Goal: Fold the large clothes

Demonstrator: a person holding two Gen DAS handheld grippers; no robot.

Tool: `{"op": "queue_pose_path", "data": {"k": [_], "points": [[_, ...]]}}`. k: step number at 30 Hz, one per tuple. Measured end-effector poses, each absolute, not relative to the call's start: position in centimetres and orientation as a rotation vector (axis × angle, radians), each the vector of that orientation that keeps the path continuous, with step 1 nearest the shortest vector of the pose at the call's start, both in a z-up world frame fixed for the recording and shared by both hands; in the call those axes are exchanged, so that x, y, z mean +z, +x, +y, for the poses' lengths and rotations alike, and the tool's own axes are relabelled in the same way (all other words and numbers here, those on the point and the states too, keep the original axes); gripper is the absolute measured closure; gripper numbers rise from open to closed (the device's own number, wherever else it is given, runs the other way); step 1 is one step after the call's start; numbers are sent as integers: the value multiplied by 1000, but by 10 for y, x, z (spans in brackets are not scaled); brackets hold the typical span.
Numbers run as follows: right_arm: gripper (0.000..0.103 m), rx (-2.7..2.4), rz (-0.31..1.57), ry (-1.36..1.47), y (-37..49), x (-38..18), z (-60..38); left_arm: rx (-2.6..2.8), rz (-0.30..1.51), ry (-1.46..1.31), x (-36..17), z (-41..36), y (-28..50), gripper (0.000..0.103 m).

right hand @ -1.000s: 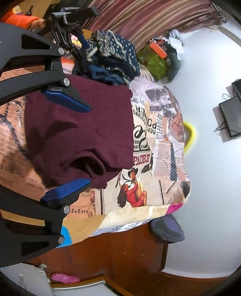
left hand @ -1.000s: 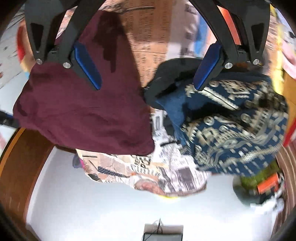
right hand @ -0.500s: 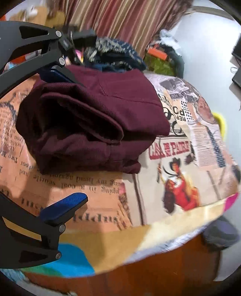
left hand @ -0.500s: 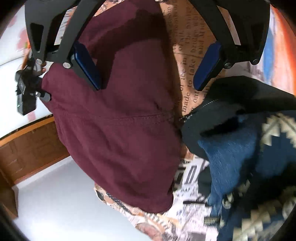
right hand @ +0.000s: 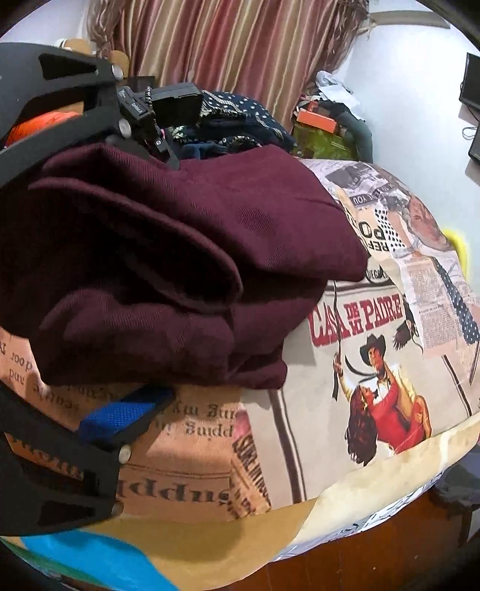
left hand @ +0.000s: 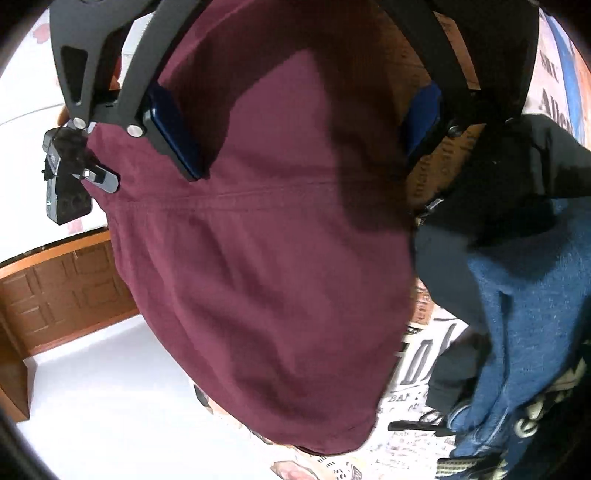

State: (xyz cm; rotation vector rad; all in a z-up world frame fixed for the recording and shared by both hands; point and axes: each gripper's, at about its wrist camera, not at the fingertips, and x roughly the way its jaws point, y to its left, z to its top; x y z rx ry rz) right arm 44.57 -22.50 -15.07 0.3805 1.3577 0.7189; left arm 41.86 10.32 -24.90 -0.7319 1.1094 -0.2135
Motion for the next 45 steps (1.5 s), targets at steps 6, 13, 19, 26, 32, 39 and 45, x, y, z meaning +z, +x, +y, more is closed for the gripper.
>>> {"op": "queue_pose_path", "data": {"k": [6, 13, 19, 26, 32, 39, 45], "points": [[46, 703, 1341, 379, 435, -138, -230, -205, 1087, -605, -215, 91, 408, 48], [65, 704, 1304, 363, 413, -106, -221, -249, 992, -407, -134, 76, 394, 75], [66, 758, 1195, 358, 402, -49, -200, -267, 876, -377, -62, 105, 370, 76], [66, 882, 1025, 315, 392, 21, -134, -215, 716, -344, 22, 167, 335, 76], [66, 1004, 943, 307, 395, 45, -62, -133, 612, -354, 70, 243, 308, 76], [66, 1104, 965, 317, 409, 21, 31, -17, 592, -380, 68, 325, 302, 76], [66, 1098, 1093, 311, 433, -55, 98, 72, 694, -446, -5, 386, 329, 76]]}}
